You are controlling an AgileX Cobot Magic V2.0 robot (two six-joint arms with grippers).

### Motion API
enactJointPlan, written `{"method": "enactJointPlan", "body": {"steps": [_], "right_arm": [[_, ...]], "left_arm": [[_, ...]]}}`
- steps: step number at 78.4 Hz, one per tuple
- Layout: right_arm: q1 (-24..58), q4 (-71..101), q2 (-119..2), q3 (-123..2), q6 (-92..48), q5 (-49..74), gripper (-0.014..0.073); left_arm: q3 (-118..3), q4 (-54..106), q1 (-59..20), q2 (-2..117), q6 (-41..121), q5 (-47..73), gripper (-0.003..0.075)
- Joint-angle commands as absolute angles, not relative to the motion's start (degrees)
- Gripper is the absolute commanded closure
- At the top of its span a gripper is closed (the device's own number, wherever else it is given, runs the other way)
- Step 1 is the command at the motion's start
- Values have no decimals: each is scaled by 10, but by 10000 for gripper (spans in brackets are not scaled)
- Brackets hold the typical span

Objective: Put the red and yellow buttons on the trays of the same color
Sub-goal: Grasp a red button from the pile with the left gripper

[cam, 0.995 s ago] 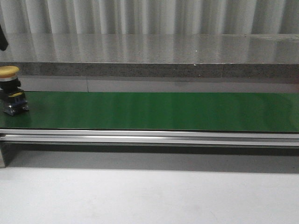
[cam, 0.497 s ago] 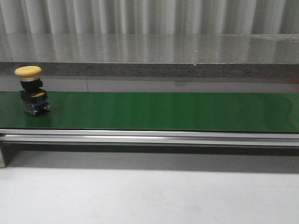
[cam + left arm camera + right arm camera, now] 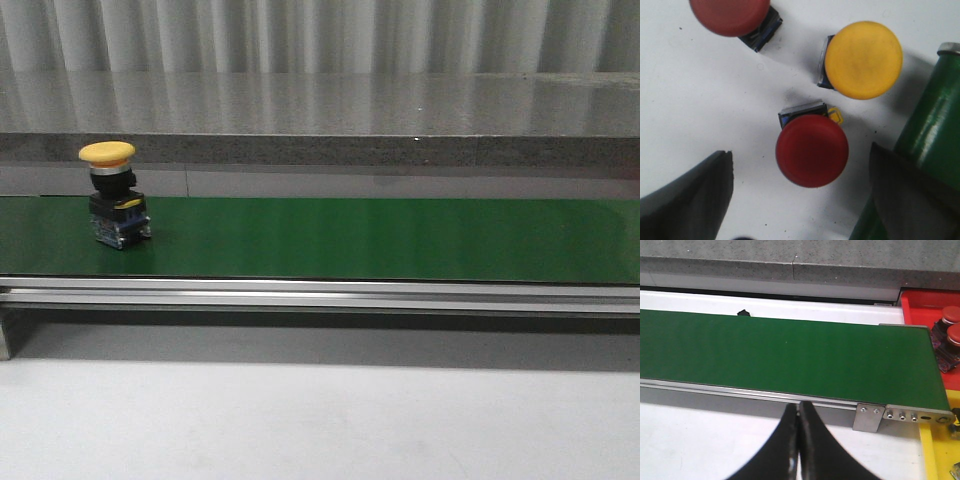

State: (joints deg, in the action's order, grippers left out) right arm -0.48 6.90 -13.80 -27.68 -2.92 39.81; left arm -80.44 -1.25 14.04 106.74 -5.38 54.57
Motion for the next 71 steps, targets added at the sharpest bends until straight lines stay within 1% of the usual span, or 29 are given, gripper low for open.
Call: {"method": "enactJointPlan", "body": {"steps": [1, 25, 28, 30, 31, 32, 34, 36, 39, 40, 43, 51, 59, 71], "right_arm": [[-4, 74, -142, -291, -34, 354, 661], [-4, 74, -142, -291, -34, 354, 661], [-4, 74, -142, -291, -34, 354, 661], [-4, 74, -142, -291, -34, 354, 661], [-4, 74, -142, -291, -34, 354, 661], [-4, 74, -142, -291, -34, 354, 661], [-4, 74, -142, -291, -34, 354, 661], [-4, 74, -142, -291, -34, 354, 661], [-4, 74, -142, -291, -34, 354, 661], [-4, 74, -142, -291, -34, 354, 661], [-4, 74, -142, -291, -34, 354, 661], [-4, 74, -142, -291, -34, 354, 661], [-4, 74, -142, -291, -34, 354, 661], [-4, 74, -142, -291, -34, 354, 661]], "left_arm": [[-822, -5, 141, 1052, -59, 523, 176], [-822, -7, 141, 1075, -59, 501, 180], [-822, -7, 141, 1075, -59, 499, 199], [-822, -7, 141, 1075, -59, 498, 231], [-822, -7, 141, 1075, -59, 498, 231], [-822, -7, 141, 1075, -59, 498, 265], [-822, -7, 141, 1075, -59, 497, 293], [-822, -7, 141, 1075, -59, 497, 342], [-822, -7, 141, 1075, -59, 497, 370], [-822, -7, 141, 1075, -59, 497, 398], [-822, -7, 141, 1075, -59, 496, 448], [-822, -8, 141, 1075, -59, 494, 547], [-822, -18, 141, 1065, -58, 496, 591], [-820, -42, 141, 1013, -58, 503, 605]]}}
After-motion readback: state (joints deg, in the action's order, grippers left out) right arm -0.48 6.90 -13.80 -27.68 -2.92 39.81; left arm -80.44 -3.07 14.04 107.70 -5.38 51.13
